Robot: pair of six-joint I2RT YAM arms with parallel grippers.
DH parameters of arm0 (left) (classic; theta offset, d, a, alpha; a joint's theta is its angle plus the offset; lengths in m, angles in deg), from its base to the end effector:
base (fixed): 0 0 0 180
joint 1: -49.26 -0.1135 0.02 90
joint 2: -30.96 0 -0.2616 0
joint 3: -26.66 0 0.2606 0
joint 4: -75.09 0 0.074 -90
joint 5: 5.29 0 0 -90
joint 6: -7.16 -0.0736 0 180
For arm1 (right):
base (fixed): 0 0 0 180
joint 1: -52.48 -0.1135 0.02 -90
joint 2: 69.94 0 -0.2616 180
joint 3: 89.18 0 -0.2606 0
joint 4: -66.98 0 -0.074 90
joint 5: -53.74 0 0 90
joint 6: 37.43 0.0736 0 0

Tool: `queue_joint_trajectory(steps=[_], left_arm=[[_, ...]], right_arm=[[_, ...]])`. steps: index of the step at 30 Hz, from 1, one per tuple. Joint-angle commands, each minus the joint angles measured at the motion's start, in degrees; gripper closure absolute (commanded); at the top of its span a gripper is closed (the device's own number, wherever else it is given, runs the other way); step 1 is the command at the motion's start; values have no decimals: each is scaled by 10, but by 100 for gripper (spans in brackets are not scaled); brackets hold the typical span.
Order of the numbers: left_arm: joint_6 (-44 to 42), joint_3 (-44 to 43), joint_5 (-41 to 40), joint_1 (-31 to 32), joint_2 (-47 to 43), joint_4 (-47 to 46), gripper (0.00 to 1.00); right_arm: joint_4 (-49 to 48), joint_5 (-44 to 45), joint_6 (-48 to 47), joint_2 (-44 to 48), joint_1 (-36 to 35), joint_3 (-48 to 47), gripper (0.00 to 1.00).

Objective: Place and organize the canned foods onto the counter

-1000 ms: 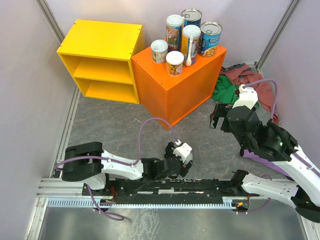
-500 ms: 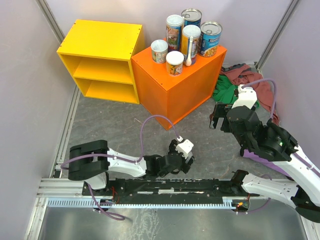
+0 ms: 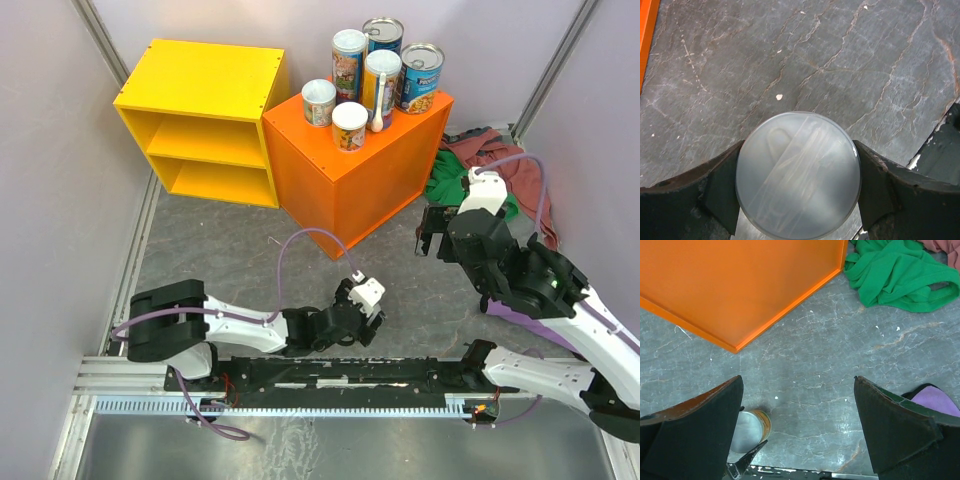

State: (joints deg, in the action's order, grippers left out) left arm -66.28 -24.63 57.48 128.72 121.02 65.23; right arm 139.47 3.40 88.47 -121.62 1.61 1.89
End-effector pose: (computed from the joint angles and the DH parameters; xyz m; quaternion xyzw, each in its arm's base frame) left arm 0.0963 -0.3335 0.1445 0.3347 0.7765 -0.2315 0.4811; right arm 0.1450 0.1037 0.4011 0.0459 0.8485 0.0782 0.5213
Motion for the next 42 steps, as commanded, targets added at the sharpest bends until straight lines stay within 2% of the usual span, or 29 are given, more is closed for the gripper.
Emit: queue_joint_trajectory(steps=[1, 10, 15, 27, 34, 42], left_arm=[[-18, 0, -13, -3, -67, 0, 97], [-17, -12, 4, -3, -148, 68, 97], [-9, -49, -24, -3, -207, 148, 97], [-5, -210, -117, -2, -302, 388, 97], [-27, -307, -182, -4, -310, 473, 97], [-37, -441, -242, -23, -263, 554, 97]], right_arm=[[-32, 14, -7, -4, 2, -9, 1], [-48, 11, 8, -19, 2, 3, 1], [-55, 11, 21, -21, 3, 12, 1], [-54, 7, 62, -14, 3, 50, 0], [-35, 1, 97, -4, 3, 73, 0], [-14, -30, 93, 16, 3, 78, 0]])
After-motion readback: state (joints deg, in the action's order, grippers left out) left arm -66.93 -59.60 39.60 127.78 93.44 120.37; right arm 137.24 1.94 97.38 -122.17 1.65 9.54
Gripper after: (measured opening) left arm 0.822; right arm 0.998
